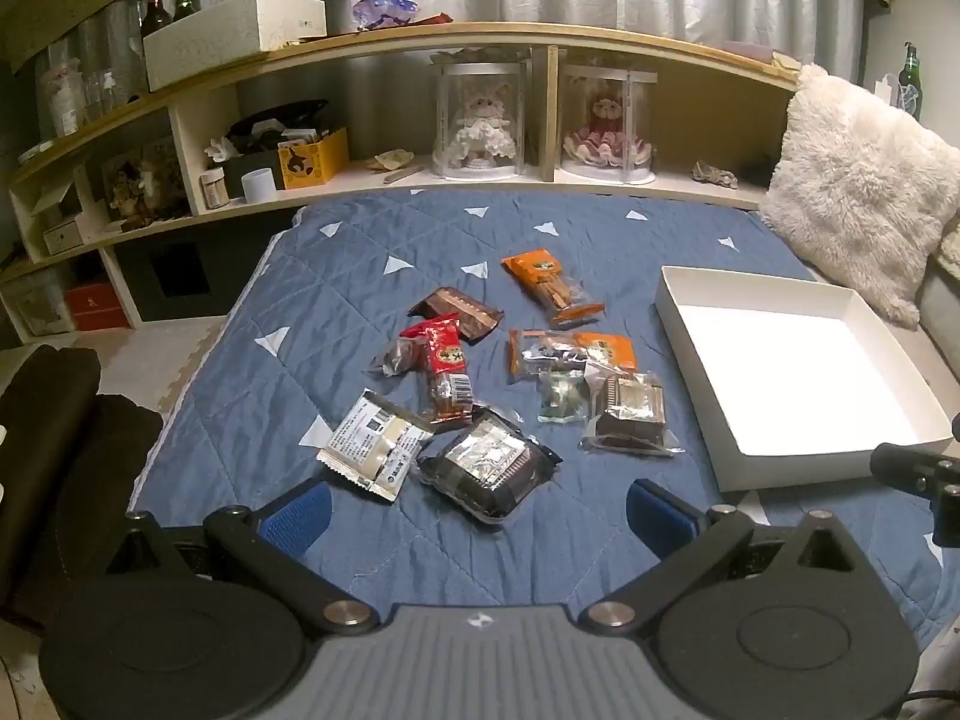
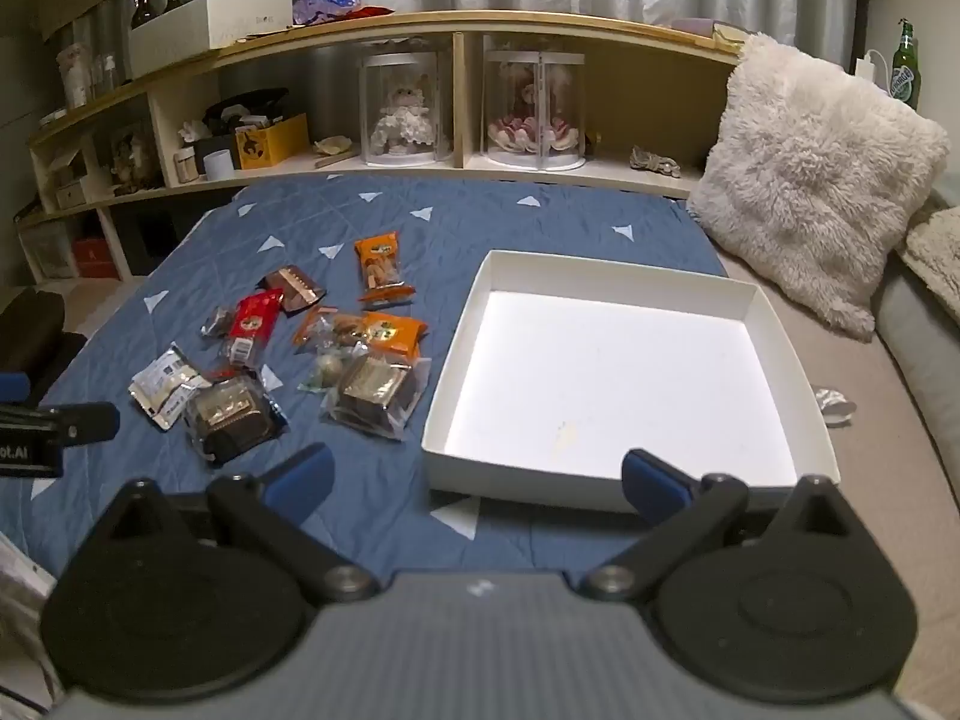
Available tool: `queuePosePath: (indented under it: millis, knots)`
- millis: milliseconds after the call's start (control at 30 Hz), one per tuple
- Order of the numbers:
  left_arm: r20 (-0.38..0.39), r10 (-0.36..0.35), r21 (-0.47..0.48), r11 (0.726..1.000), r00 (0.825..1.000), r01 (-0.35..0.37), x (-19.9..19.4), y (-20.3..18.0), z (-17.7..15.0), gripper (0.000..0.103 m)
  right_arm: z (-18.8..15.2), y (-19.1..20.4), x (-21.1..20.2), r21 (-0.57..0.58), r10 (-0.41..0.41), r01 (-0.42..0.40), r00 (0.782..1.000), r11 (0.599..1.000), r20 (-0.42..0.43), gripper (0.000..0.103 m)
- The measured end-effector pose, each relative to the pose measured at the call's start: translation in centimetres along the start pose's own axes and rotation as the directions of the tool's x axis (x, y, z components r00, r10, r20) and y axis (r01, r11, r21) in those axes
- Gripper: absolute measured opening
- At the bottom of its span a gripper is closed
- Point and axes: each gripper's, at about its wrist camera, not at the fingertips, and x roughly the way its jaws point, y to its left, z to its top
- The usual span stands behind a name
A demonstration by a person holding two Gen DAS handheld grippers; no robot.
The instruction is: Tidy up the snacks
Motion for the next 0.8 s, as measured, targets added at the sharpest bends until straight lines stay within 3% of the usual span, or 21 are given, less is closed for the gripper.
queuePosePath:
  millis: [800]
  knots:
    - [-0.001,0.000,-0.001,1.000,1.000,0.000,-0.01,0.01,0.00,0.103,0.05,0.01,0.08,-0.002,-0.002,0.002,1.000,1.000,-0.006,0.103]
